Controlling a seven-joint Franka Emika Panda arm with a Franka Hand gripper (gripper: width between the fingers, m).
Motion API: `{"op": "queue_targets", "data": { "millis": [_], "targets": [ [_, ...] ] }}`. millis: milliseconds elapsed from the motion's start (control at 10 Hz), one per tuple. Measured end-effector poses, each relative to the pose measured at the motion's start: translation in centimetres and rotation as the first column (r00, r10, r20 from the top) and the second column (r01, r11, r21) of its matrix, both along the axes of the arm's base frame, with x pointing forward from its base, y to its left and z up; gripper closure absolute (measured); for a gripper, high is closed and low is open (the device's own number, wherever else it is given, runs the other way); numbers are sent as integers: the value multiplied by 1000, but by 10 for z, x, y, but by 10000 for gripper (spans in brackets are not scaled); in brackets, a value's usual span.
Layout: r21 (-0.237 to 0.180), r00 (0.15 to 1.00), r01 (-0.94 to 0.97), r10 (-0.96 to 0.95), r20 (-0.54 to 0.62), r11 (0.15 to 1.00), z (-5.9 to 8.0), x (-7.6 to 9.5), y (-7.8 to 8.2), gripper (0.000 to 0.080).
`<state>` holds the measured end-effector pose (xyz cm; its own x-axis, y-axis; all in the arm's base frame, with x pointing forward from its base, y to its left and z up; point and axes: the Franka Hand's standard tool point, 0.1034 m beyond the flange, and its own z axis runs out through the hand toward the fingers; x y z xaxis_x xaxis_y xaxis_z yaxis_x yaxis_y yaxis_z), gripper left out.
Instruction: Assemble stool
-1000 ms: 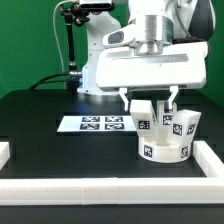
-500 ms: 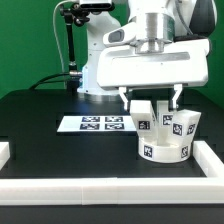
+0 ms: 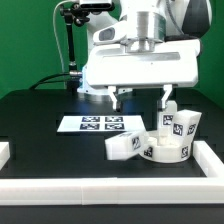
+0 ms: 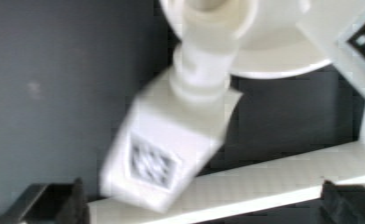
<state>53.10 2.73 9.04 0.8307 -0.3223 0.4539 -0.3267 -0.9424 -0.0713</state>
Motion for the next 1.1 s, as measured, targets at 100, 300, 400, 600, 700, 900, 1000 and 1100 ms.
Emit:
{"op": "queue_targets", "data": {
  "millis": [100, 300, 400, 600, 700, 900, 1000, 1100],
  "targets": [
    [-1, 1000, 3, -3, 0, 1000, 0, 0, -2, 151],
    [-3, 1000, 4, -4, -4, 1000, -2, -1, -3, 151],
    [-3, 1000, 3, -3, -4, 1000, -3, 0, -2, 151],
    [-3, 1000, 3, -3, -4, 1000, -3, 0, -3, 151],
    [-3, 1000, 3, -3, -4, 1000, -3, 0, -3, 151],
    [17, 999, 14, -13, -51, 1000, -10, 3, -5, 151],
    [47, 995, 25, -20, -102, 999, -10, 16, -12, 151],
    [60, 994, 28, -21, -110, 998, -8, 31, -16, 151]
  ]
}}
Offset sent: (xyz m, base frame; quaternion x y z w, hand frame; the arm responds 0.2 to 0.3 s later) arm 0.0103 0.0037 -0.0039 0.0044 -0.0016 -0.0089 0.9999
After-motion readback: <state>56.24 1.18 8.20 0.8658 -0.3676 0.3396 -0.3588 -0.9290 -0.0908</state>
